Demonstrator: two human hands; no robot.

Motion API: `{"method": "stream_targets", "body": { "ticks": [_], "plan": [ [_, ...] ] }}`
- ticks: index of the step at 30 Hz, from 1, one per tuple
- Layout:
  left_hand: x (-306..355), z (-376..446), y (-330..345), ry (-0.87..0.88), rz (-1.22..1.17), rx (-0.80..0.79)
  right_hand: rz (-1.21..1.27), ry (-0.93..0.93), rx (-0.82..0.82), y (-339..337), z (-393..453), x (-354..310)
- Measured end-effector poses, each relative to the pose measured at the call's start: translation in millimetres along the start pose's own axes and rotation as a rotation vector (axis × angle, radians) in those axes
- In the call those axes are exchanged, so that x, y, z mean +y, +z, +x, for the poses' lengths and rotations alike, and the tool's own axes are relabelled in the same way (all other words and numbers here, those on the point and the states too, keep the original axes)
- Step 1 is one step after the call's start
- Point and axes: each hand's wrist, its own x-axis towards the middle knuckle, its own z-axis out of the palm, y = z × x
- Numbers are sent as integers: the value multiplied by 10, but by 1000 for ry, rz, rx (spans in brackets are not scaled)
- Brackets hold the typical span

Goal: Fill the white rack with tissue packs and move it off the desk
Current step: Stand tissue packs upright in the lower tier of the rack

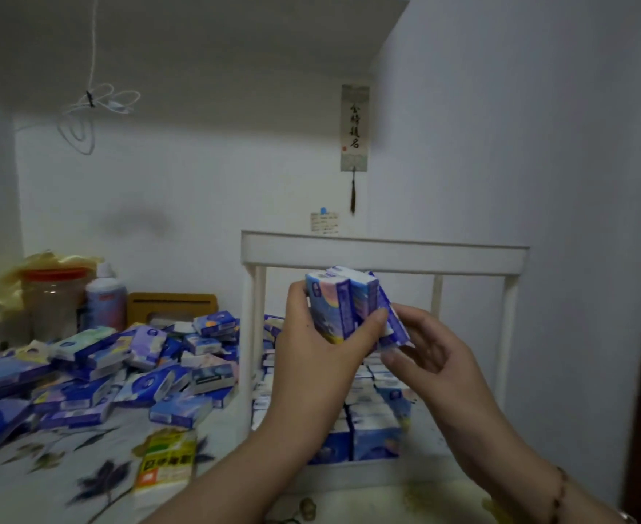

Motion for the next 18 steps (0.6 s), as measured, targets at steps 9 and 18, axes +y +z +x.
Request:
{"method": "stream_targets", "body": {
  "ticks": [9,18],
  "plan": [
    [-394,31,268,55,159,-159,281,326,-85,-306,114,279],
    [-672,95,407,102,222,-181,69,263,71,-292,72,286]
  ]
}}
